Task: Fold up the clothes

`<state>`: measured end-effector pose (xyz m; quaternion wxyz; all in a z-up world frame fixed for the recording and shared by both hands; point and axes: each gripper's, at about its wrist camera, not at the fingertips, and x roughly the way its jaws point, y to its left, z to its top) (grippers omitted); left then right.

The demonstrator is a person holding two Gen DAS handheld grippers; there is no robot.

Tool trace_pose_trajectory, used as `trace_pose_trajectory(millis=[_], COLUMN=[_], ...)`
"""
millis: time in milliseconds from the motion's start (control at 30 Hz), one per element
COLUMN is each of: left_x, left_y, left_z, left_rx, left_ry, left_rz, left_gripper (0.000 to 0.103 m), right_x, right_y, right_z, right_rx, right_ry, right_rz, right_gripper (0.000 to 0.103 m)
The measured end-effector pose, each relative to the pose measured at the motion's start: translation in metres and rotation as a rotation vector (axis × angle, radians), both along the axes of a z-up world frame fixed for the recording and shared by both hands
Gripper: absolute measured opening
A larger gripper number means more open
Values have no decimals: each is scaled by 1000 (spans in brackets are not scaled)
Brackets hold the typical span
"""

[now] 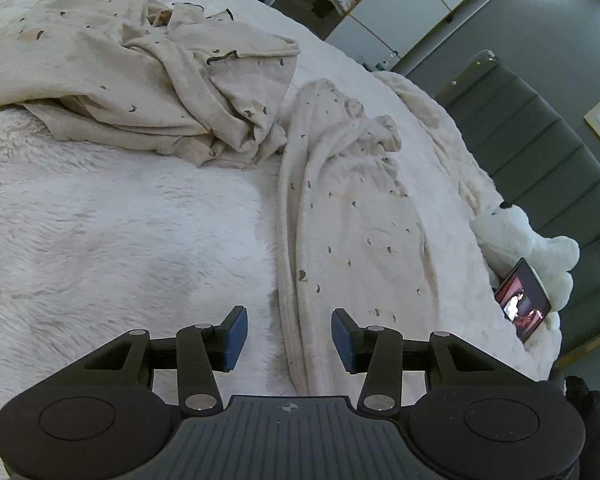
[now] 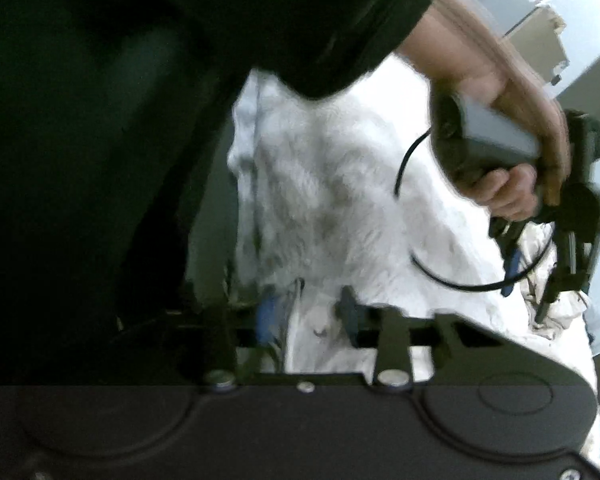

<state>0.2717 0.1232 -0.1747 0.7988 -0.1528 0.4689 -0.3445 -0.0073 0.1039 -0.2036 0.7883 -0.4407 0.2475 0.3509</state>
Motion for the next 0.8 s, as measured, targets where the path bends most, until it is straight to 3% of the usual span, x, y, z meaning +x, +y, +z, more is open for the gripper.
trace_pose_trajectory(millis=[67,233,267,300,367,400,567,800], left_x=[0,2,1,1,1,2,8,11], left_y=[2,-1,-2,-3,-2,-2,2,-23], left_z=[-1,0,0,-1,-4,-5,-20,-36], left_rx=[3,5,4,-3,-41,-53,-136,-146], left_ry=[3,3,4,9,34,45,131,194], left_rz=[5,0,-2,-6,-10,-8,-1,-70], left_gripper=[41,41,41,42,44,44,45,45], right_x=[-1,-18,-17,-17,-19,-21,-4,-2], right_y=[-6,-26,-29,-31,-40,-49,-146,-233], right_z=[13,23,18,13,18,23,57,37], right_rx=[68,103,125,141,176,207,425,747], right_ry=[47,123,198,250,243,239,313,572], right_rz=[12,81,76,62,37,13,-310,-648], right_gripper=[1,0,0,5,27,33,38,40])
